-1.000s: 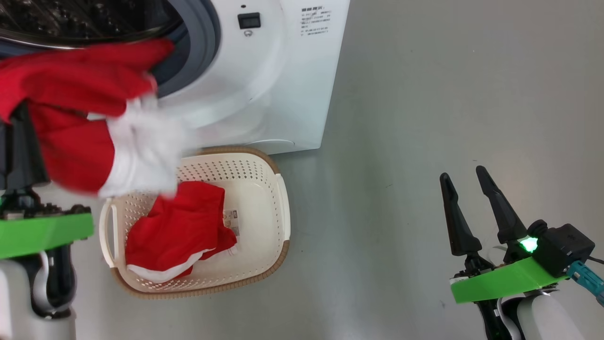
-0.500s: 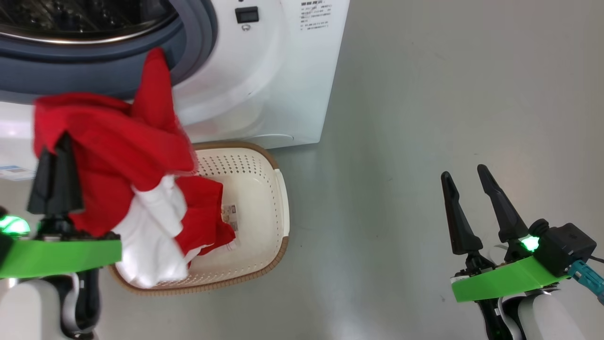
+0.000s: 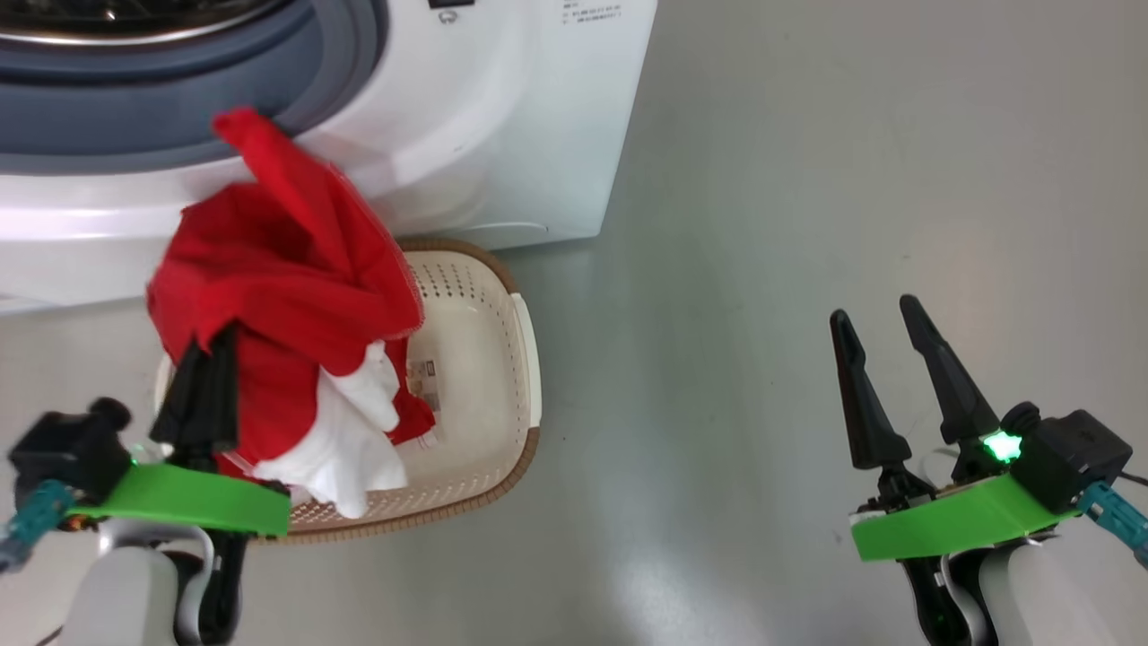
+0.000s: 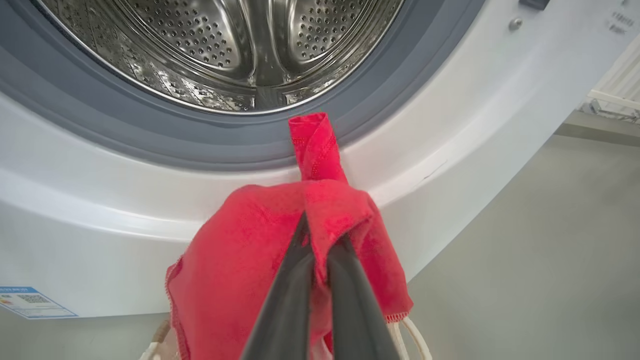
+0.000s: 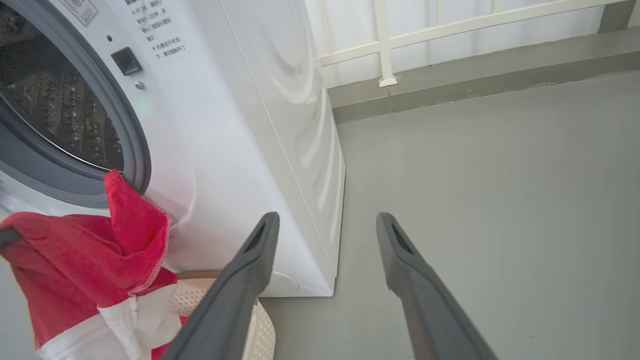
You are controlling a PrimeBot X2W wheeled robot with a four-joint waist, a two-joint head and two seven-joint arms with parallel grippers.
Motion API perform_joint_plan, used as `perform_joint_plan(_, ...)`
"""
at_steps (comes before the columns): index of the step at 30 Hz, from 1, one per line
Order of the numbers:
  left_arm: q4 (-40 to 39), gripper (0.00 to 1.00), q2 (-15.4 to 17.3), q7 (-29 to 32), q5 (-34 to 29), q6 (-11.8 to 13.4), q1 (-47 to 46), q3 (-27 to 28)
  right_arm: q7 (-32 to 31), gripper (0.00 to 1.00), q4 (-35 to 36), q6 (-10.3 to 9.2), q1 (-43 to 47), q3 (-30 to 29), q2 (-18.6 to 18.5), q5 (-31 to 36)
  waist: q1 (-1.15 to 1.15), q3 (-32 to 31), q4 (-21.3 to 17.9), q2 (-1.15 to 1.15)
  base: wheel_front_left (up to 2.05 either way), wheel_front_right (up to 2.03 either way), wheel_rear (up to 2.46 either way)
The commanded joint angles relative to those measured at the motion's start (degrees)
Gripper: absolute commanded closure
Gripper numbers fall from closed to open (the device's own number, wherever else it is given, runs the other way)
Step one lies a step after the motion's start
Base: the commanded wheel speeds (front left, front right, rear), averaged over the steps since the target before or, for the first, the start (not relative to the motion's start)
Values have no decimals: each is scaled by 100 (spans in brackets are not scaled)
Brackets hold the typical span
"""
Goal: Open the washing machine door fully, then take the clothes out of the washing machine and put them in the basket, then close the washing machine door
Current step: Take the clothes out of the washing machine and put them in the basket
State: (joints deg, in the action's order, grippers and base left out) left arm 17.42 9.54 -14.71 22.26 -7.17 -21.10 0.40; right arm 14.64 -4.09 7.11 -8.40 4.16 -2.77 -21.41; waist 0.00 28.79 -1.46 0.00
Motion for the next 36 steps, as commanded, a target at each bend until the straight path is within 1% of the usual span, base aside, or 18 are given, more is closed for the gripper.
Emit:
perform_joint_plan(1,68,100,228,-29,21,-32,-48,85,36,0,153,37,-64,137,-10,-21,0,119,-35,0,0,0,0)
perform_joint_plan(14,1455,100,452,-29,54,-32,-481,-567,36,0,230,37,-204,218,-10,21,0,604,-93,0,0,0,0)
perform_joint_plan(29,2513,100,563,-29,284,-32,-1164,-1032,36,0,344,37,-333,302,-10,126,0,1109,-100,0,0,0,0)
perform_joint_plan(33,2625,90,582,-29,338,-32,-1313,-1091,36,0,352,37,-364,319,-10,147,0,1182,-98,0,0,0,0)
perform_joint_plan(34,2643,85,589,-29,353,-32,-1341,-1101,36,0,352,37,-372,320,-10,150,0,1192,-100,0,0,0,0)
perform_joint_plan(36,2679,80,599,-29,386,-32,-1378,-1119,36,0,351,37,-382,320,-10,156,0,1200,-100,0,0,0,0)
